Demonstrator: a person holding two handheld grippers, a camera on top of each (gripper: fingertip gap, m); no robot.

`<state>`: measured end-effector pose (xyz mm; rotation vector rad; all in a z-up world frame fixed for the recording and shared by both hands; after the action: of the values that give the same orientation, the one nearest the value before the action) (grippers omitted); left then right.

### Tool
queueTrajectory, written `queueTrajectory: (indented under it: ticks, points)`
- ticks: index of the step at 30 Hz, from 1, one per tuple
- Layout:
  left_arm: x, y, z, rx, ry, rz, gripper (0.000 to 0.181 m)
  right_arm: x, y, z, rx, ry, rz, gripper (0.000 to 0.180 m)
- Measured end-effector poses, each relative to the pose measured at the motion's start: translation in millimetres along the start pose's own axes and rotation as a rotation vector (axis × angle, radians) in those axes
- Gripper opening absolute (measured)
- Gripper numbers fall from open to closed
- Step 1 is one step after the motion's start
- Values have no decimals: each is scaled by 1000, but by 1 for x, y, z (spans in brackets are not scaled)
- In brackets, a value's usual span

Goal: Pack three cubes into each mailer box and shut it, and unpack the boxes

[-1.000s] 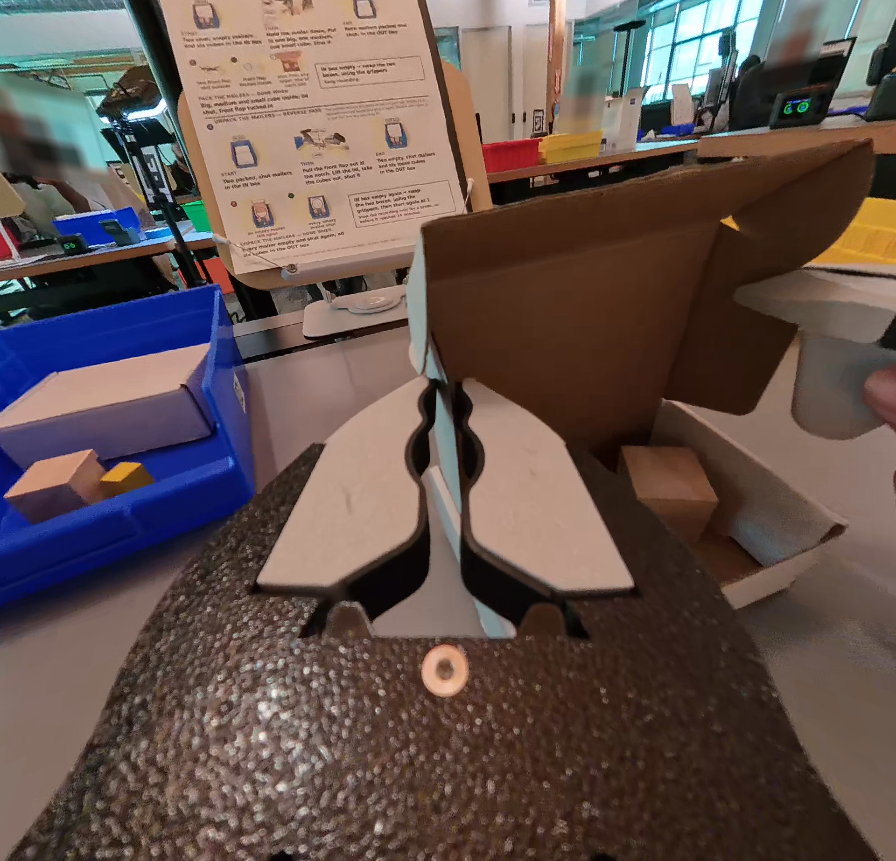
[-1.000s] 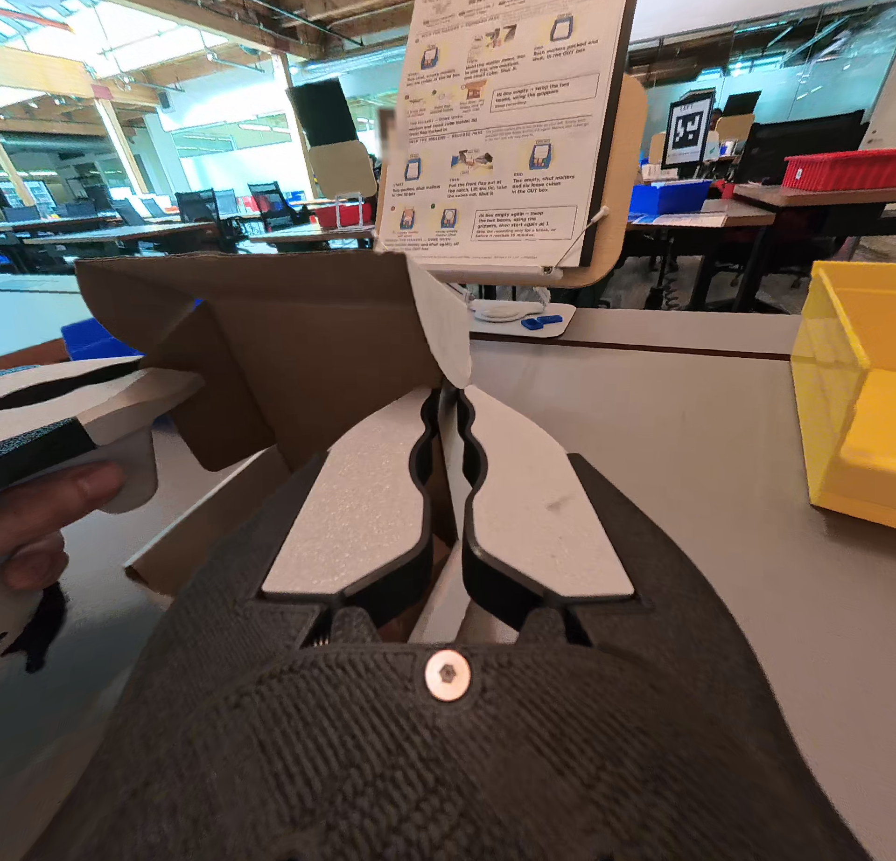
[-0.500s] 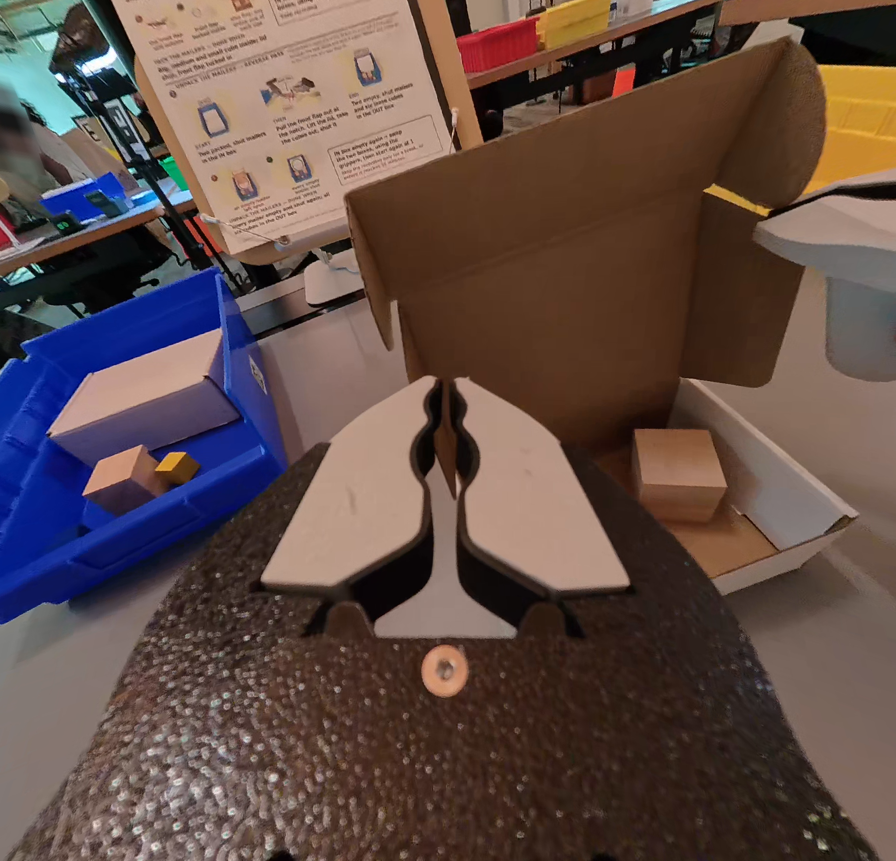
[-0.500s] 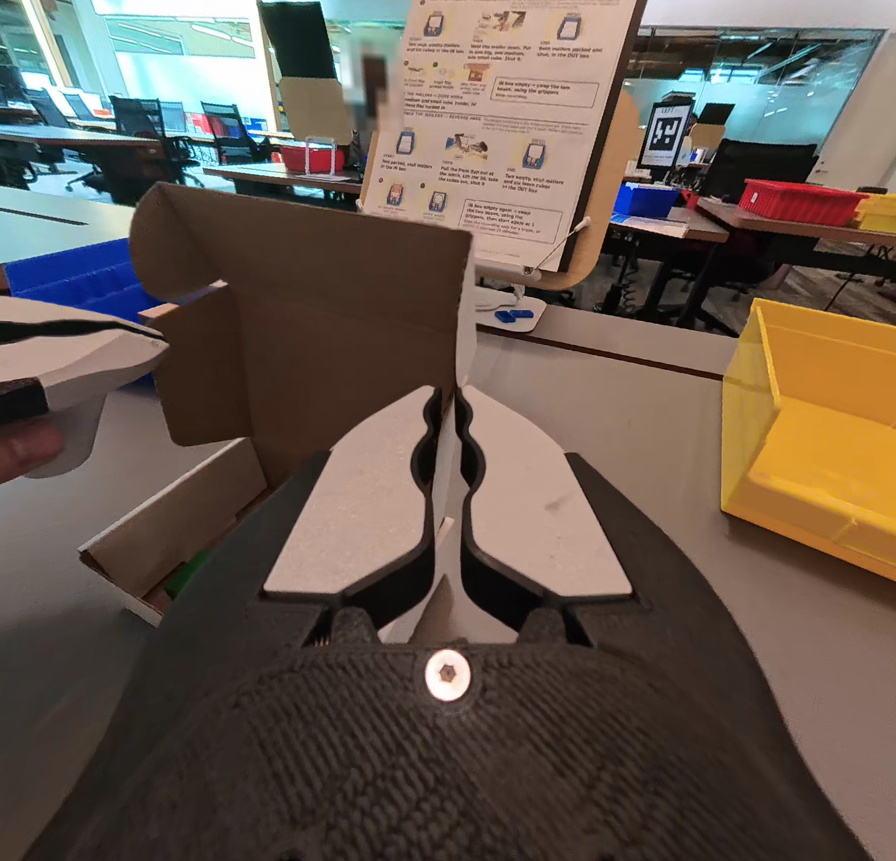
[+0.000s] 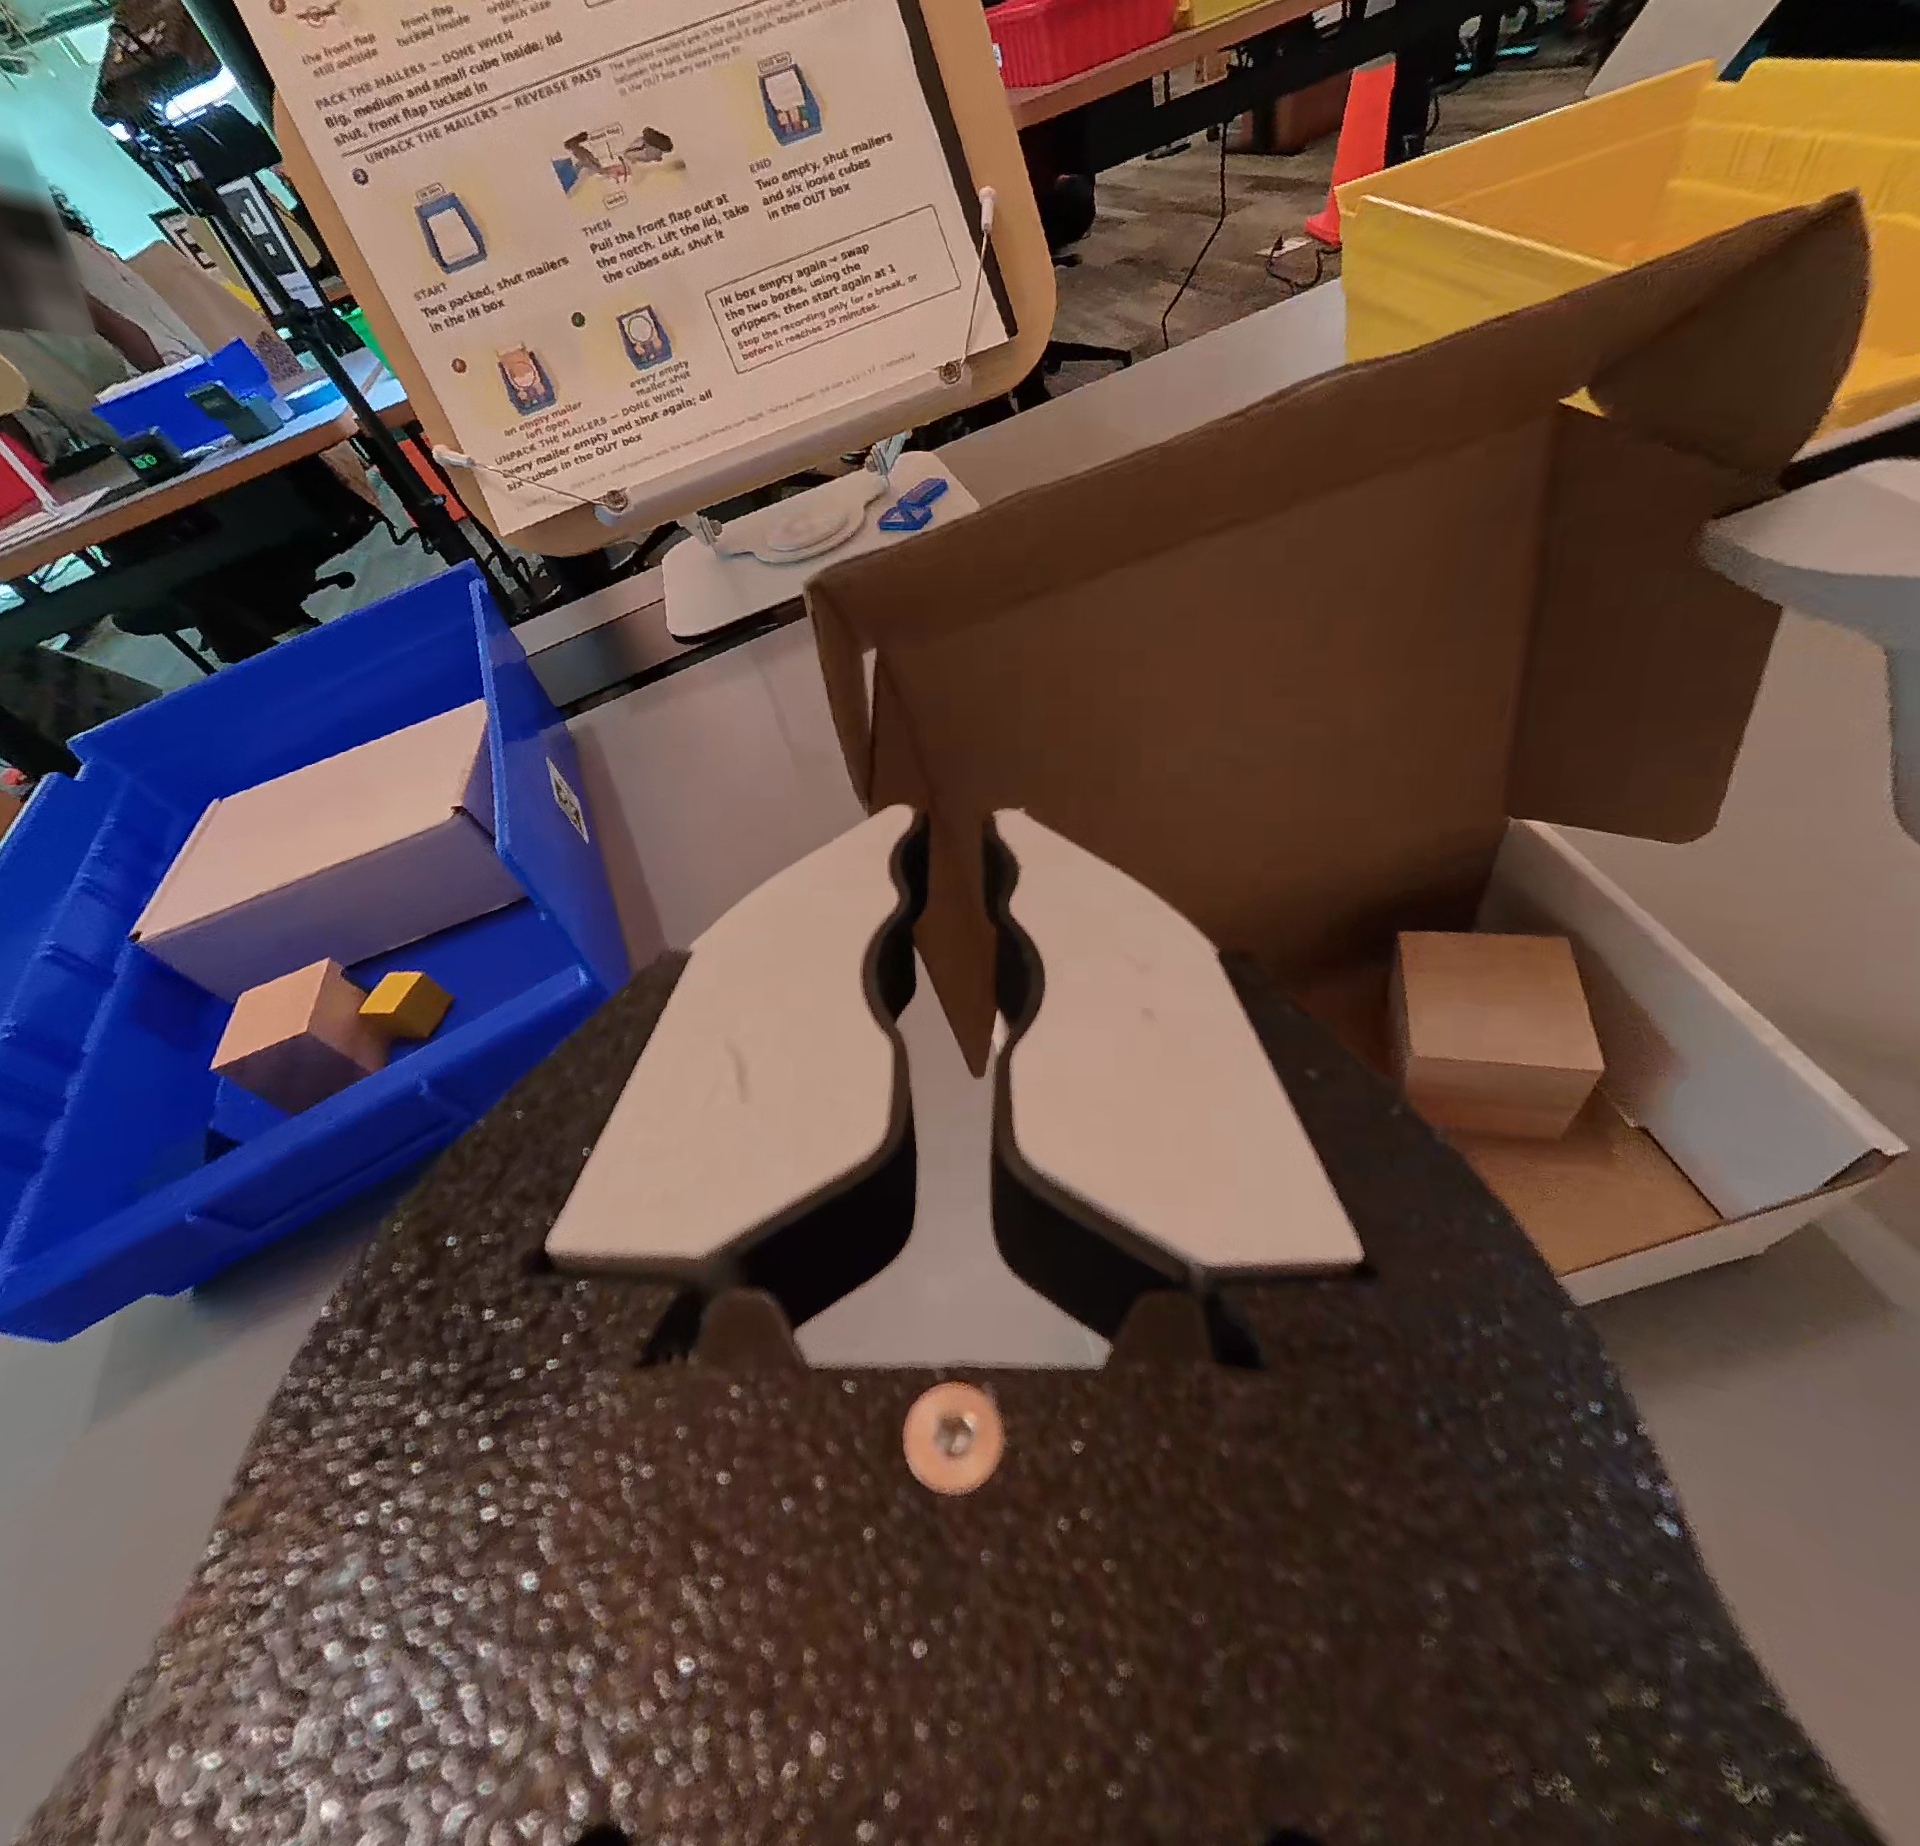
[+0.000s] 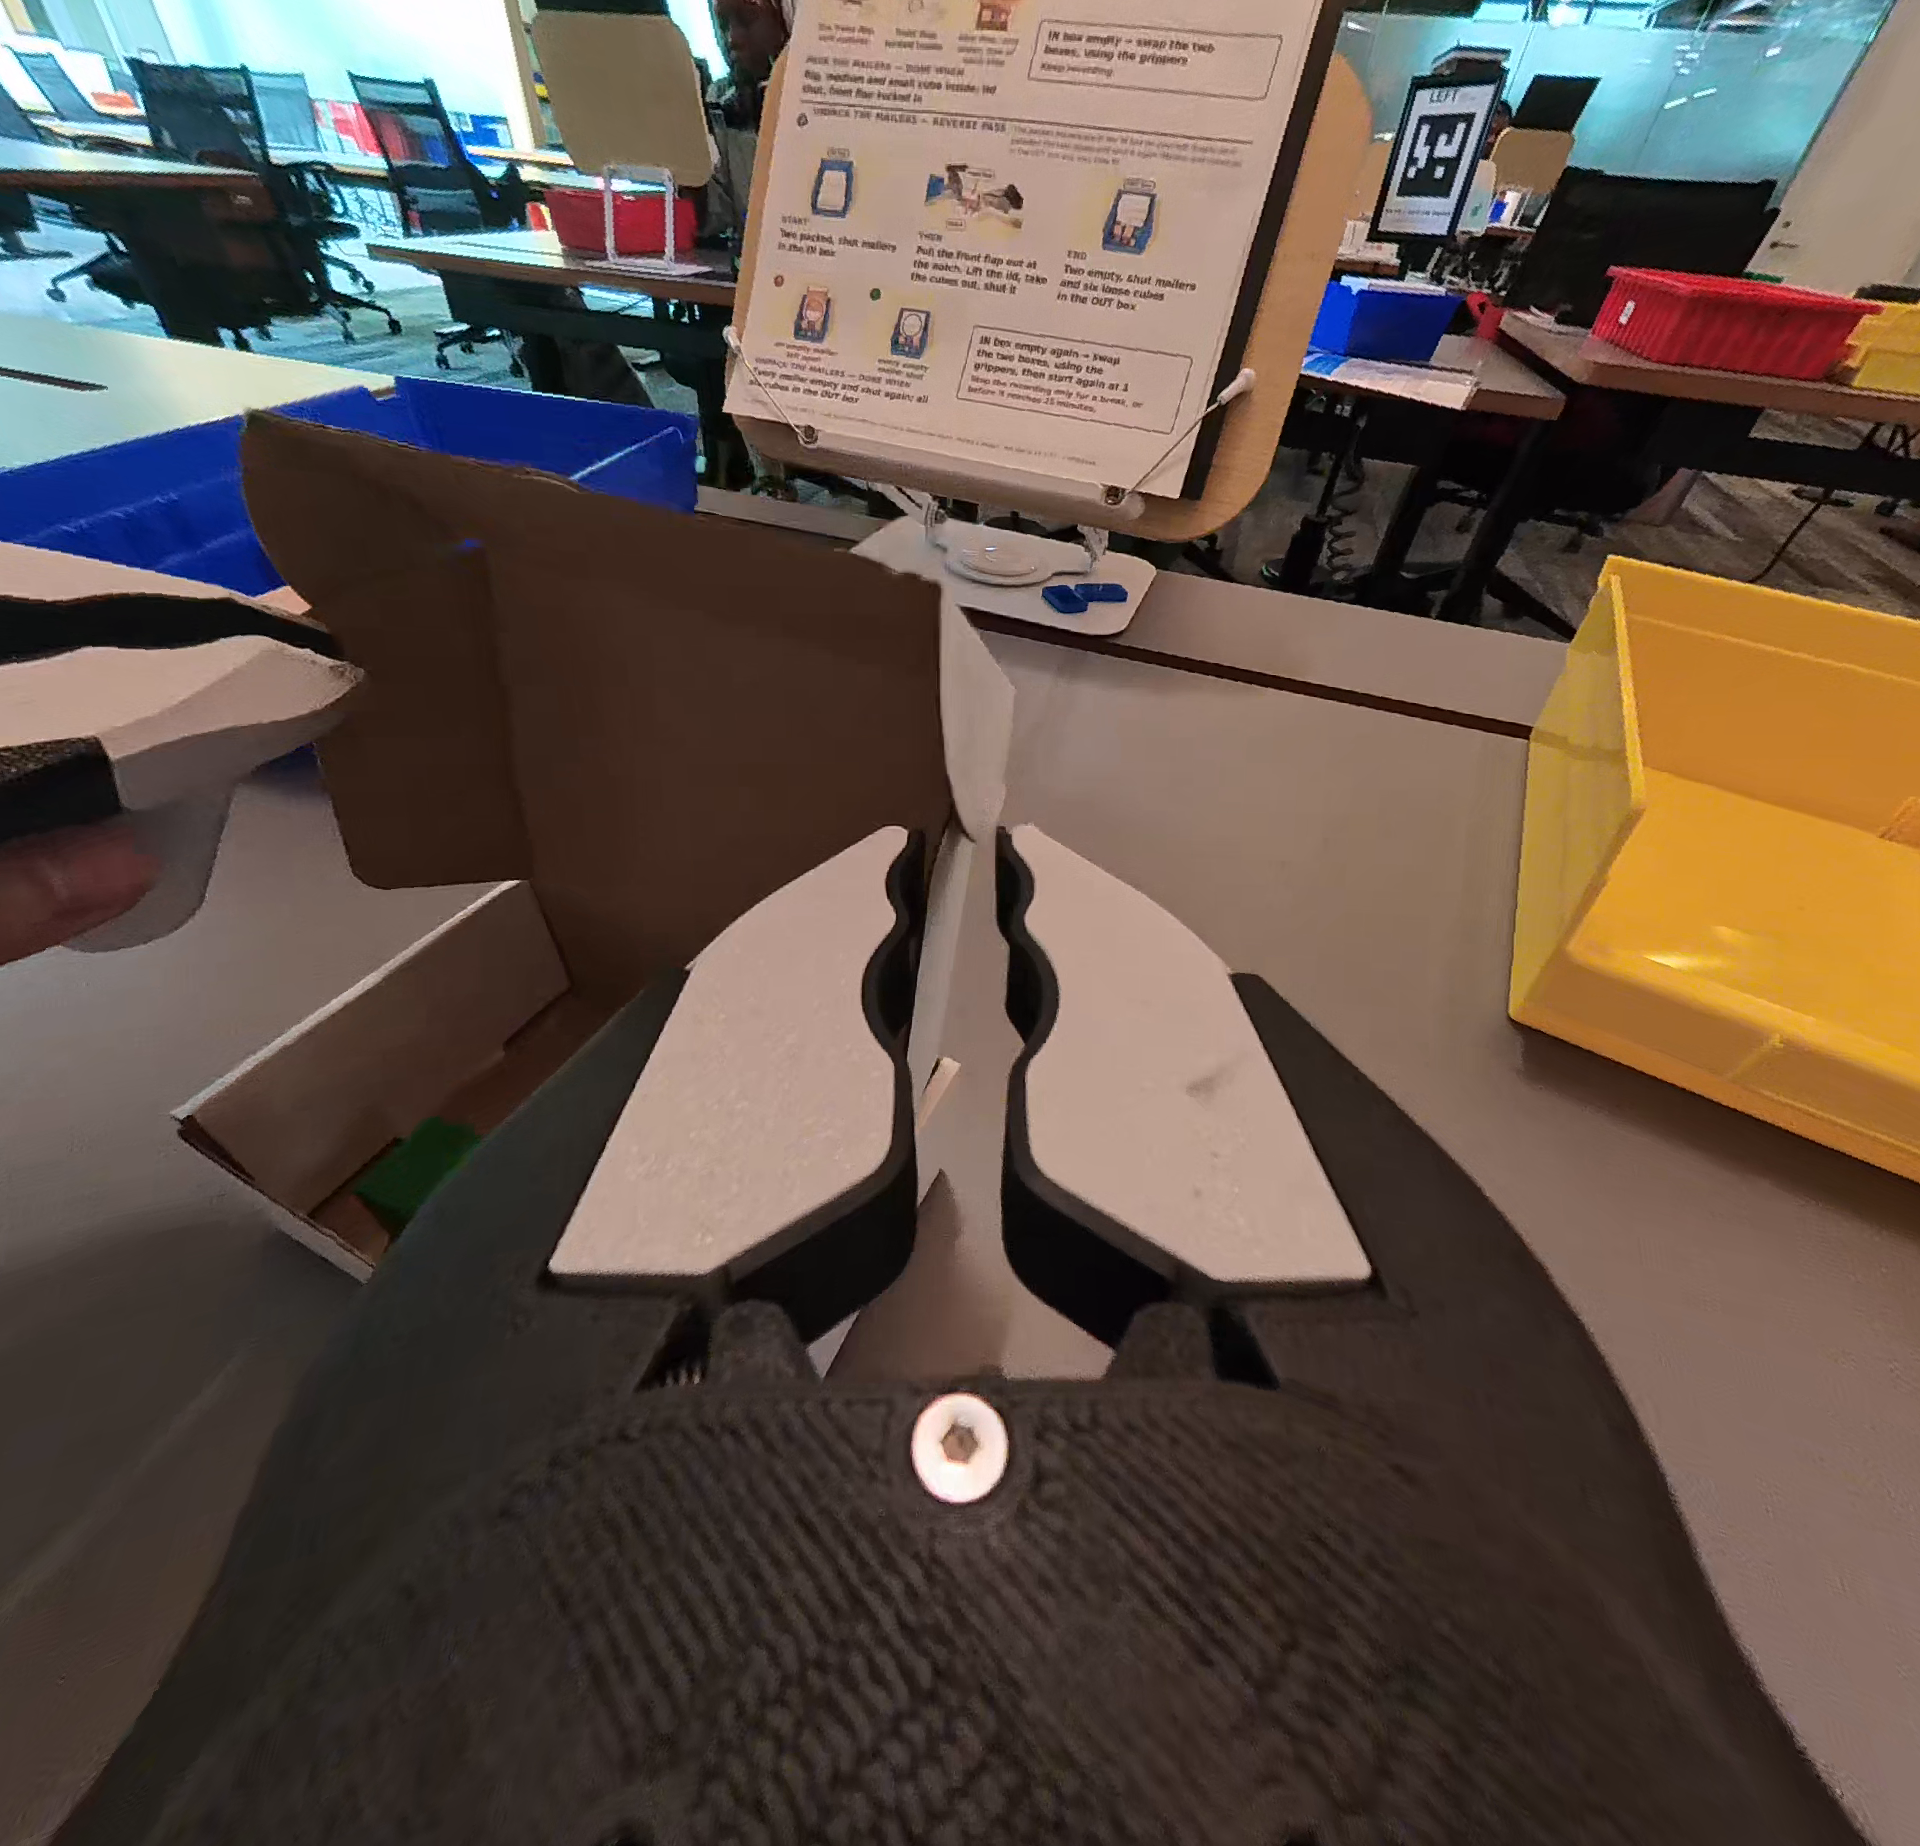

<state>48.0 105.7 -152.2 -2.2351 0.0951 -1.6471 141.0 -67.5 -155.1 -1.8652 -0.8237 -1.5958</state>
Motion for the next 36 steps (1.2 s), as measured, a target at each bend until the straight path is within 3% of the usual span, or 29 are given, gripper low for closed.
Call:
queueTrajectory:
  ticks: [5, 11, 15, 19, 30, 36]
  points:
    - [0, -3, -2, 18, -6, 5, 9, 0, 0, -1, -4, -6, -21, 6]
    - [0, -10, -1, 32, -8, -38, 17, -2, 1, -2, -8, -17, -11, 14]
    - [2, -12, 3, 4, -10, -57, 4, -5, 1, 0, 23, -23, 6, 4]
    - [2, -10, 3, -18, -9, -82, 3, -5, 1, -1, 34, -27, 14, 4]
    - [-21, 13, -21, -24, 157, -303, 3, -18, -12, -3, 79, 30, 110, 7]
    - [-40, 33, -34, -71, 106, -213, 2, -36, 0, -15, 114, -39, 104, 6]
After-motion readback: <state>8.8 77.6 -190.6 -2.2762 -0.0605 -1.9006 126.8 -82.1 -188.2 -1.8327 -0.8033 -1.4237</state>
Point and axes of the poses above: each gripper's, where its closed fingertips meet, z out along the fingers, x out of its top, y = z × x across the jaws, the point moved 9 cm from there along -z, back along the fingers, and after that the axes turned 5 degrees about z, right-handed, at the moved point
